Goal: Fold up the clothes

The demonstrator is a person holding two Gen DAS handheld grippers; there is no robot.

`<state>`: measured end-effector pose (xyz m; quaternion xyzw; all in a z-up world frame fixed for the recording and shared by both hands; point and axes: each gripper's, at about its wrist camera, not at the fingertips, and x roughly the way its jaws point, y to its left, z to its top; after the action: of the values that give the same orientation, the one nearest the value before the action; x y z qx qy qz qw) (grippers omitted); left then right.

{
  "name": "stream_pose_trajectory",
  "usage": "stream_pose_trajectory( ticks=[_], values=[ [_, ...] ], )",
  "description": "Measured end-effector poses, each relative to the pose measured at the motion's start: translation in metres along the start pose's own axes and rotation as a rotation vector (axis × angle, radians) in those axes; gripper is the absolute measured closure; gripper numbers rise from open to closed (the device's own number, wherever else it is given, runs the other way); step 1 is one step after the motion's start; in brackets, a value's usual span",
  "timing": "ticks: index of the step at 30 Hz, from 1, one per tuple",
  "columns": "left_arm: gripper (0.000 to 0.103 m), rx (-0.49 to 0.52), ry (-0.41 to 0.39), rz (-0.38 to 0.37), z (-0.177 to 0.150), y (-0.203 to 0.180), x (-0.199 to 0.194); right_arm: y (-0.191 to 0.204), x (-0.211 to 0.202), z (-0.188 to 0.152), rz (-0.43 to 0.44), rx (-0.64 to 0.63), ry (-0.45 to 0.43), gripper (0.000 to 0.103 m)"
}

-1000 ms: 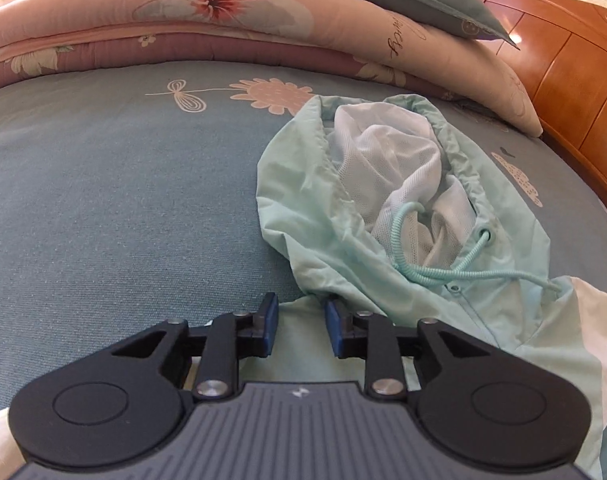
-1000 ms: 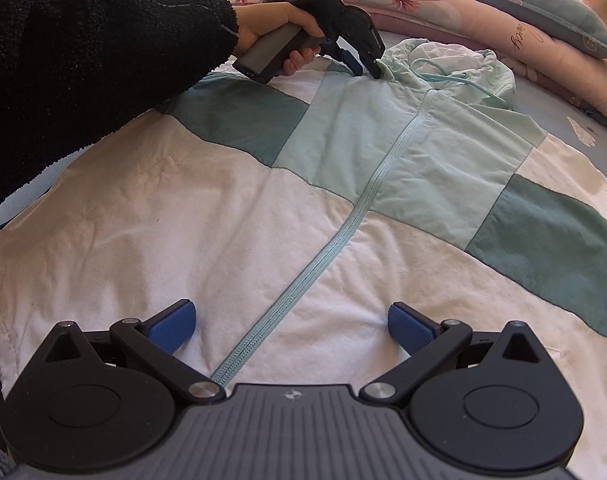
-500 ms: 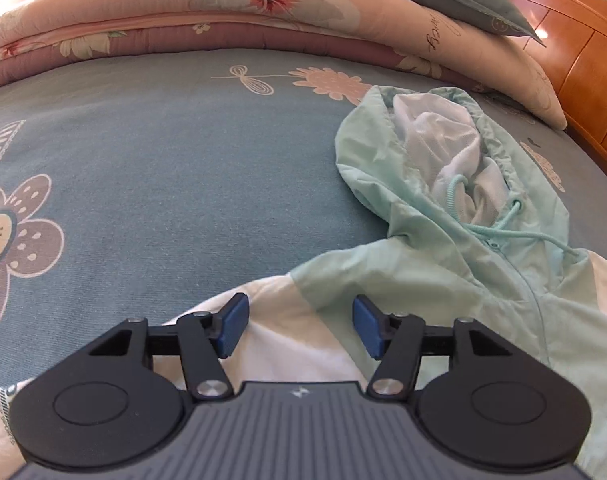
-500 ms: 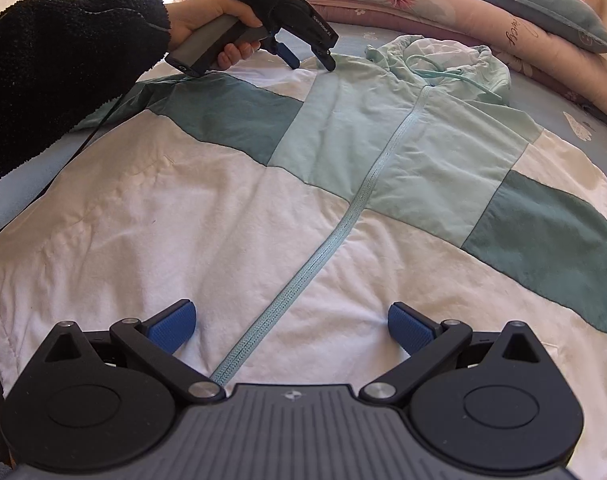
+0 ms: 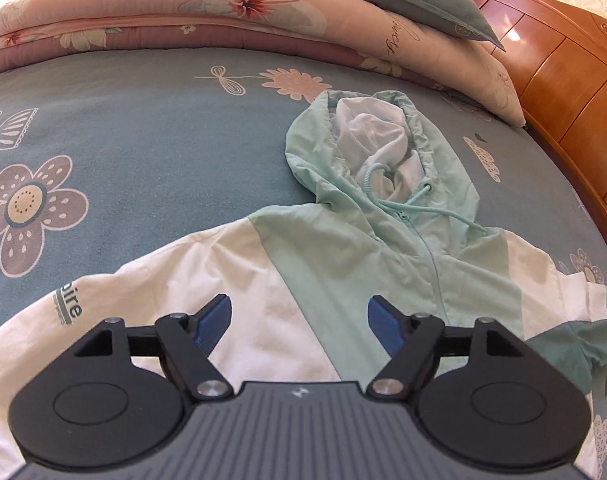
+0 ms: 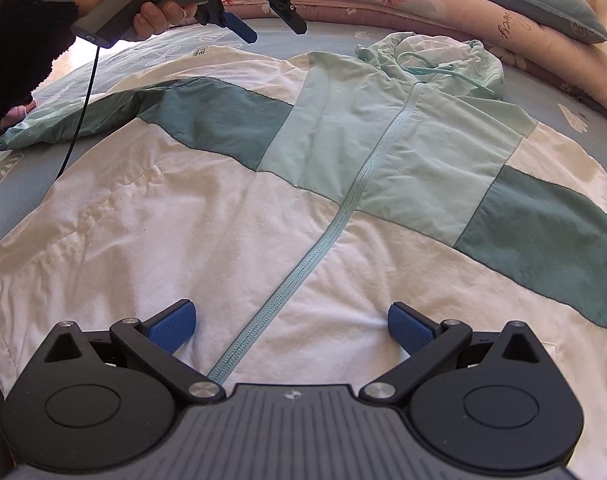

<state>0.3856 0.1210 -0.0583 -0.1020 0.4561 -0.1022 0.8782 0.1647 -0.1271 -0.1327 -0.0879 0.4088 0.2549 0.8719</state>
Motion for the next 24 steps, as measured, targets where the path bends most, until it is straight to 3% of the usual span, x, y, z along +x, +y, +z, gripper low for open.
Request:
stream_pose_trajectory(
  ticks=[4,8,11,14,16,21,24],
  values=[
    [0.025,-0.07,0.085,-0.021,-0.038,0.0,0.002,0.0,0.001,0.001,-0.006,0.0,0.005,0.0],
    [0.026,-0.13,0.091,0.097,-0.071,0.018,0.012,0.0,0.003,0.001,-0.01,-0.002,0.007,0.0],
    [0.026,-0.19,0.034,0.124,-0.086,0.031,-0.006,-0.002,0.003,0.002,-0.012,0.002,0.01,0.0],
    [0.026,-0.184,0.045,0.178,-0.087,0.024,-0.023,-0.005,0.003,0.003,-0.016,0.014,0.013,0.0],
    [0.025,-0.152,0.044,0.164,-0.088,0.01,-0.035,-0.006,0.003,0.005,-0.018,0.026,0.016,0.0],
    [0.017,-0.138,-0.001,0.034,-0.105,-0.024,-0.04,-0.009,0.003,0.007,-0.024,0.055,0.024,0.0],
    [0.017,-0.185,0.036,0.07,-0.125,-0.019,-0.022,-0.008,0.003,0.006,-0.03,0.055,0.023,0.0]
  ],
)
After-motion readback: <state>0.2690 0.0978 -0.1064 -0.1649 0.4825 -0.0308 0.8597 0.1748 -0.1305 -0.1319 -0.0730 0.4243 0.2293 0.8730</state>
